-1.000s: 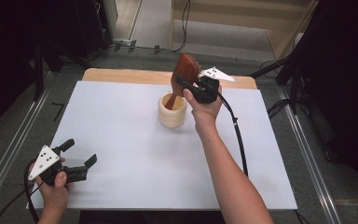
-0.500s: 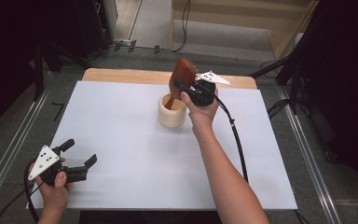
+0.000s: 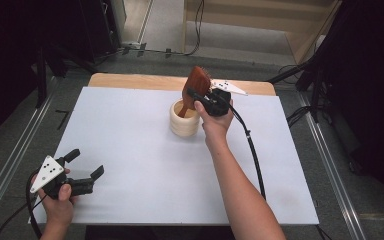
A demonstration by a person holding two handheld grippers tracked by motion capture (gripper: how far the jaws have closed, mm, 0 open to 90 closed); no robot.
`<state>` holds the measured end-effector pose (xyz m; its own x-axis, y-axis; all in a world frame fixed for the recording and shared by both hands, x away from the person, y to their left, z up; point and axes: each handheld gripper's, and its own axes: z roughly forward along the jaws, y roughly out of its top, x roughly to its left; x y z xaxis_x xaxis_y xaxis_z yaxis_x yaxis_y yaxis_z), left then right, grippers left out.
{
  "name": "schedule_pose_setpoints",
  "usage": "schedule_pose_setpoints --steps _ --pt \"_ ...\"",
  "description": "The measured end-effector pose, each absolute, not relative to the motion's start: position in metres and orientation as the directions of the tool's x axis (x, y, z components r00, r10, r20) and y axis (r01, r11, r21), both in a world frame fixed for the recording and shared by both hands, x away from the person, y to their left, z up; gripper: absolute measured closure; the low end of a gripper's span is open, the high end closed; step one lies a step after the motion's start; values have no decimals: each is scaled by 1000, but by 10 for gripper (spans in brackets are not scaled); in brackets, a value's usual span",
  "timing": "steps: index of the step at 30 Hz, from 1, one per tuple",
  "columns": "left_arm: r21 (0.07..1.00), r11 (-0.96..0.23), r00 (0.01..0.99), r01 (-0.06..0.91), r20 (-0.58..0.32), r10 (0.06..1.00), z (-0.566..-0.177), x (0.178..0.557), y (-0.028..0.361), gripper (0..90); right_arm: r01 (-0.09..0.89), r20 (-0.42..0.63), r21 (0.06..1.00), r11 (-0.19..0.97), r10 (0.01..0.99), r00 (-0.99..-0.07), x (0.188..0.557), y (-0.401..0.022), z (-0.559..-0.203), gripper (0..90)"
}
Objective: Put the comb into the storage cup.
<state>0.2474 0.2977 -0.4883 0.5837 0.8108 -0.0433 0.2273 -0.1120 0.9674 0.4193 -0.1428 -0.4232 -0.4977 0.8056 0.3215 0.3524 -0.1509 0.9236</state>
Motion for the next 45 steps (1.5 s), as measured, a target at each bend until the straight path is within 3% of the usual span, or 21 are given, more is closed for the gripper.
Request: schedule_pose_setpoints --steps 34,45 --pt "967 -119 584 228 -38 811 -488 247 297 0 414 452 870 -268 768 -454 425 -159 -448 521" --pt "966 -123 584 228 -35 811 -488 247 296 0 410 449 872 -268 773 -448 424 -164 -447 515"
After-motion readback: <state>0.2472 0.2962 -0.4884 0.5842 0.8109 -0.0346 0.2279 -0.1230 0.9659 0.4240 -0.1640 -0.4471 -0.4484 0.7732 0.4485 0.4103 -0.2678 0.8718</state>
